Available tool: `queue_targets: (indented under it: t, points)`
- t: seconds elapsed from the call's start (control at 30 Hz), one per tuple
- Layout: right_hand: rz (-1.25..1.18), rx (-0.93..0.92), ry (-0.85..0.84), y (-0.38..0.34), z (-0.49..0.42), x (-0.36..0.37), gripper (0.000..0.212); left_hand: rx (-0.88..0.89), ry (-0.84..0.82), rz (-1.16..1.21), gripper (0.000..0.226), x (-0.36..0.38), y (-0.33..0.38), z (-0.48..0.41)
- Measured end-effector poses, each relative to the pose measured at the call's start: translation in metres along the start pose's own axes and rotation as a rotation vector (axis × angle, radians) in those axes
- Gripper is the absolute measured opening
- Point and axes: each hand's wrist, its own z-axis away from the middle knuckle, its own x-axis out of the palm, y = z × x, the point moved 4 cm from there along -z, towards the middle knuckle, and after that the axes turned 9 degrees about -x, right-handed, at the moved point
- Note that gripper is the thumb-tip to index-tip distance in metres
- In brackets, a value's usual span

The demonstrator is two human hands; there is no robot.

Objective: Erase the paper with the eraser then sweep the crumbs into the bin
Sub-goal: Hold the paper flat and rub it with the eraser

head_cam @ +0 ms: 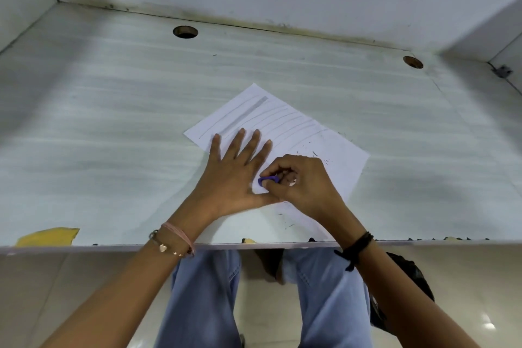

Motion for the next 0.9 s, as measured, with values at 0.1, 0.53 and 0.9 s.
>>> queue_targets:
  t: [0.1, 0.53, 0.9]
  points:
    - [0.106, -0.008, 0.045, 0.004, -0.012, -0.008, 0.014, -0.016, 0.01, 0.025, 0.112, 0.001, -0.002, -0.001]
    - [0.15, -0.085, -0.107, -0.01, -0.009, 0.001, 0.011, 0.008, 0.039, -0.021, 0.114, 0.003, -0.001, -0.001]
    - [0.122, -0.043, 0.049, -0.004, -0.017, -0.009, 0.009, -0.01, 0.028, -0.006, 0.115, 0.004, -0.001, -0.004]
